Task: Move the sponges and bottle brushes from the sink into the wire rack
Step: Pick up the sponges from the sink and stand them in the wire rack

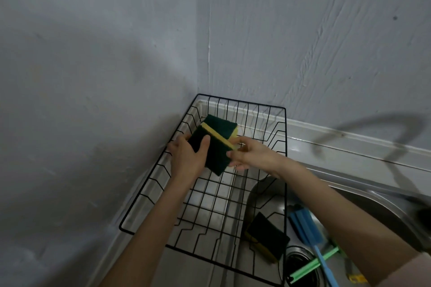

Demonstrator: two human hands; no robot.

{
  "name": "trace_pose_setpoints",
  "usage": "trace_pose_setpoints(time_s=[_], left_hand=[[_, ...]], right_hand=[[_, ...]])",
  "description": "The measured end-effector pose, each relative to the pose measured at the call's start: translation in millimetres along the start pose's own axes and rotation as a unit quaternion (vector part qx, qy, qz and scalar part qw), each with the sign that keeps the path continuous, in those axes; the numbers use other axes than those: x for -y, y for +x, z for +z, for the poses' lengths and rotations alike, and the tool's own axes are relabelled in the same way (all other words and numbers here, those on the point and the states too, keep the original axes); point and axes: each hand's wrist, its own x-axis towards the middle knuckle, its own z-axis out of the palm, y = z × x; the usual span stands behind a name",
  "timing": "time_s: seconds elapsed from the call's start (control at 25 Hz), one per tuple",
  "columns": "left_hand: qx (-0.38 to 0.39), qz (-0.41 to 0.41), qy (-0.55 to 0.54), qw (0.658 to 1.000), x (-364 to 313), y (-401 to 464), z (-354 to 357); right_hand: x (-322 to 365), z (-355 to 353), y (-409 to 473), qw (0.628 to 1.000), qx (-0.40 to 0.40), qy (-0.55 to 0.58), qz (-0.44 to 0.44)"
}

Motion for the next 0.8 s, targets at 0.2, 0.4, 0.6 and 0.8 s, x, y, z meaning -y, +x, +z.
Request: trace_pose_setpoints(time_s=[0.2,0.4,0.6,0.8], left_hand=[[0.048,0.016,0.028,0.998,10,0,8],[0.101,-0.006,0.068,0.993,14,2,16],[0.136,-0.005,0.094,0.986,16,4,19],[0.163,0.019,0.114,0.98,18,4,21]], right_hand=[[1,2,17,0.992,-0.087,0.078,0.052],[-8,13,40,0.988,-0.093,0.067,0.1],[-14,16,50,0.983,-0.109,0.095,0.11],[-14,15,52,0.985,-0.1,0.084,0.109]])
